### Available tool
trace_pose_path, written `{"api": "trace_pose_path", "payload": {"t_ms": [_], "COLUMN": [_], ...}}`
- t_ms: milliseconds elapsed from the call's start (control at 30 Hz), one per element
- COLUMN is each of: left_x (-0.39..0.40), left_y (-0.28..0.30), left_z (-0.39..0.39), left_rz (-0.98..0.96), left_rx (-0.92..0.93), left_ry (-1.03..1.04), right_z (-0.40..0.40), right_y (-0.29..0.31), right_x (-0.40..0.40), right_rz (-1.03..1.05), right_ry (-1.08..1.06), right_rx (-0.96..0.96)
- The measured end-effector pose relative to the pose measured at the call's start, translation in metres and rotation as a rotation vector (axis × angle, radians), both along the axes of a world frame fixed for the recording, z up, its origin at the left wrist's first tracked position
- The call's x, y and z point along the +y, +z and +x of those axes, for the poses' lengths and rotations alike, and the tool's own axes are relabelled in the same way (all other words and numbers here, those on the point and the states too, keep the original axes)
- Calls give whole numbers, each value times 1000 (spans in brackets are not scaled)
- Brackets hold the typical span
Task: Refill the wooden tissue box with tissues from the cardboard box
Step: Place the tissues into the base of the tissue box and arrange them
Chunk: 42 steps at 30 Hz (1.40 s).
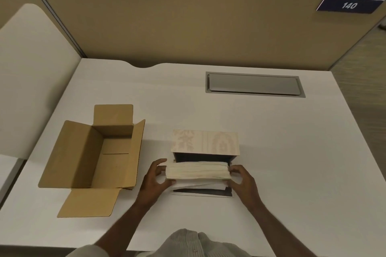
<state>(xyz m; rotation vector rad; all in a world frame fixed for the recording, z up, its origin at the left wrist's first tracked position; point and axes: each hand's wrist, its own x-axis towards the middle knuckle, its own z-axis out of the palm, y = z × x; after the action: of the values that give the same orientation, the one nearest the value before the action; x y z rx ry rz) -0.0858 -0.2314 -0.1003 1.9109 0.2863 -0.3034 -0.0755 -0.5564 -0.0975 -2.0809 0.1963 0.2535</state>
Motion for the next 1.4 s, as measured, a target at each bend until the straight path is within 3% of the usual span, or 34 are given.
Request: {"api": "trace_pose_path", "payload": {"t_ms": [67, 200, 433, 633, 700, 800, 900, 1000, 1100, 1267, 1400], "left_x": [2, 4, 11, 16, 17, 16, 14, 15, 16, 16, 15], "left_y": [-4, -8, -8, -13, -13, -11, -11, -13, -11, -3, -2], "left_z": [2, 8, 12, 3, 0, 0, 2, 4, 3, 3, 6], "left_rz": [-45, 2, 90, 152, 177, 174, 177, 211, 218, 174, 138], "left_rx": [31, 11, -60, -108, -116, -120, -114, -100, -121, -79, -55], "left_ry": [61, -6, -132, -222, -264, -272, -249, -248, -273, -257, -230], "right_z": [-2, 2, 7, -1, -10, -18, -18, -12, -1, 18, 27], "right_y": [1, 3, 5, 2, 5, 21, 37, 41, 36, 33, 24], "right_x": [-1, 6, 8, -1, -9, -7, 32, 84, 120, 112, 53], "right_rz": [62, 117, 48, 69, -73, -315, -404, -595, -734, -905, -865], "right_ry": [-66, -54, 235, 254, 257, 351, 623, 876, 938, 837, 768], "right_rx": [18, 82, 44, -15, -76, -354, -520, -451, -350, -281, -178]}}
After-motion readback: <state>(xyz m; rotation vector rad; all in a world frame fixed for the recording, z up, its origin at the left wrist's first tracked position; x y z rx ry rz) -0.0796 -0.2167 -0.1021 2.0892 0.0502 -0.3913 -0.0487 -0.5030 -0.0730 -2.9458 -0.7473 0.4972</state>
